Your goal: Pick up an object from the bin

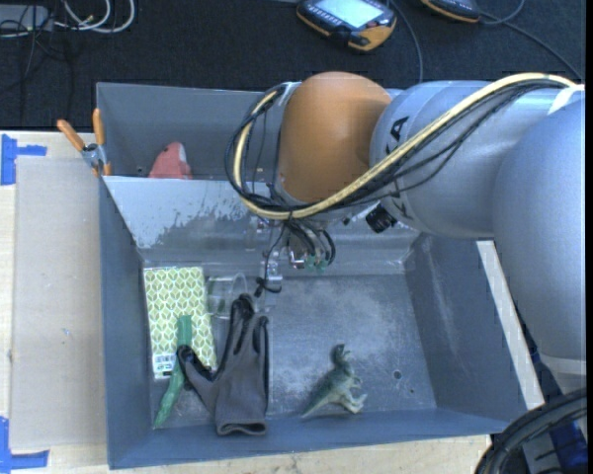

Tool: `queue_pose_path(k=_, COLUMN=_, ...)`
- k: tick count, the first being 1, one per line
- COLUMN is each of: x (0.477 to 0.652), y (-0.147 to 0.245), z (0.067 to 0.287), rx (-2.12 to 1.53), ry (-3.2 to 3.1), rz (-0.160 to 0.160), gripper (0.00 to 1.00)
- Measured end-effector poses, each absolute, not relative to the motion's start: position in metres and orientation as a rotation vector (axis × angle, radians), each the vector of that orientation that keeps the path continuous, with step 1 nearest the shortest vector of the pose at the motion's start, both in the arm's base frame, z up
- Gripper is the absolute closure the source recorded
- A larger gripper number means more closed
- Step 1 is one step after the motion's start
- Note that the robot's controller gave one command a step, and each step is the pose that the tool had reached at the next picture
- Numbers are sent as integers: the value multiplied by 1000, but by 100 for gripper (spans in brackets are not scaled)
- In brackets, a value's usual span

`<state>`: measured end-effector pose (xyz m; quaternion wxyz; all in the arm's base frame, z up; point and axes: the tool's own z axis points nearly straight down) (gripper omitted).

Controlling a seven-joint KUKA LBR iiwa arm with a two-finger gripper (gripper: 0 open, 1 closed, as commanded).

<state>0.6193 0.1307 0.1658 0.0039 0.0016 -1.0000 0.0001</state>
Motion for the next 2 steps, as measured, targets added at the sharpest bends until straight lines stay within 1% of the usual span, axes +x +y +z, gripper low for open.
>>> queue_pose_path(k=1, x=621, y=130, z=171, rx=1, ry=-3141, rz=-1, gripper=0)
queue_pose_path(k=2, x=618, y=141, z=154, rx=119, ry=-3144, rz=1, gripper=0)
